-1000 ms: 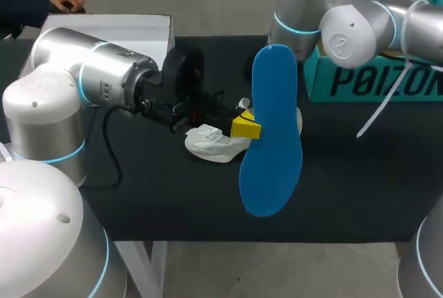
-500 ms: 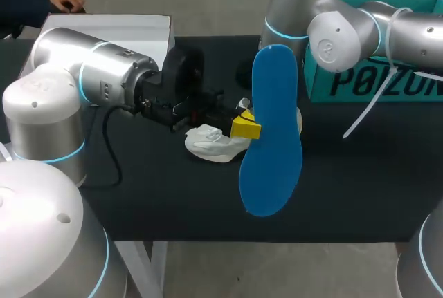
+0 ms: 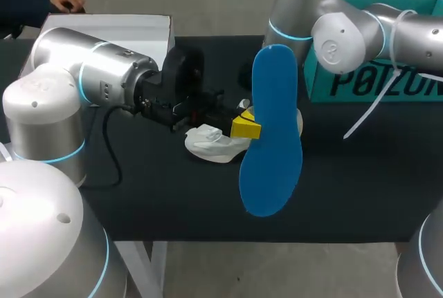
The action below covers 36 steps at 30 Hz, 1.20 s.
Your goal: Take the shoe out of the shoebox, open the shoe tongue, remove and reinsert the insole, then place the shoe into the shoebox
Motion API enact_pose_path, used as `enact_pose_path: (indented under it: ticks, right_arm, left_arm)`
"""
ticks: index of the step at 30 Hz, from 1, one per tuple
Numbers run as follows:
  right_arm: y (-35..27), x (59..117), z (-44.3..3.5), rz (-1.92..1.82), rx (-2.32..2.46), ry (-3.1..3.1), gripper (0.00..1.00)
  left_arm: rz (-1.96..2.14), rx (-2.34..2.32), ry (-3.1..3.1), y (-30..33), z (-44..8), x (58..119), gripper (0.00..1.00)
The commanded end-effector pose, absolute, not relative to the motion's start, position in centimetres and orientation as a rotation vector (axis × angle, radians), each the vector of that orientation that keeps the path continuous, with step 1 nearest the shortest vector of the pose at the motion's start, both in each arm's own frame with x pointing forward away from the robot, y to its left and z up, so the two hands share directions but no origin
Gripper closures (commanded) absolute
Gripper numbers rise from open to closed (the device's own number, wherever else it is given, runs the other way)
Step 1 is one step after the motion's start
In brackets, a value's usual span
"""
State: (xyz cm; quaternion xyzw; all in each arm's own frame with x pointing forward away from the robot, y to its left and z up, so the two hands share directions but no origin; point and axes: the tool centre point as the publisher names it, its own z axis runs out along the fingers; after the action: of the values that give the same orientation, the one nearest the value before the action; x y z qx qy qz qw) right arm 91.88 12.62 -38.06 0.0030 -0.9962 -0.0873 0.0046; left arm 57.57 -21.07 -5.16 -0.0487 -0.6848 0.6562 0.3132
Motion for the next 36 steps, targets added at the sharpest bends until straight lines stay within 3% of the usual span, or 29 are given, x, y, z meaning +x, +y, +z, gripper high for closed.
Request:
enact_pose_path:
  ticks: [1, 5, 18, 36]
  right_arm:
    - [12.6, 91.8, -38.1, -0.273, 0.01, -3.12, 1.0]
    - [12.6, 91.8, -38.1, -0.273, 0.01, -3.12, 1.0]
    - [11.4, 91.5, -33.9, -0.231, -1.086, -2.779, 1.0]
    - [12.4, 89.4, -33.3, -0.522, -1.534, -2.448, 1.0]
  left_arm:
    - [1.732, -0.127, -1.806, -21.2, -5.2, 57.5, 1.0]
    - [1.732, -0.127, -1.806, -21.2, -5.2, 57.5, 1.0]
    - [1.732, -0.127, -1.806, -21.2, -5.2, 57.5, 1.0]
    - [1.732, -0.127, -1.806, -21.2, -5.2, 57.5, 1.0]
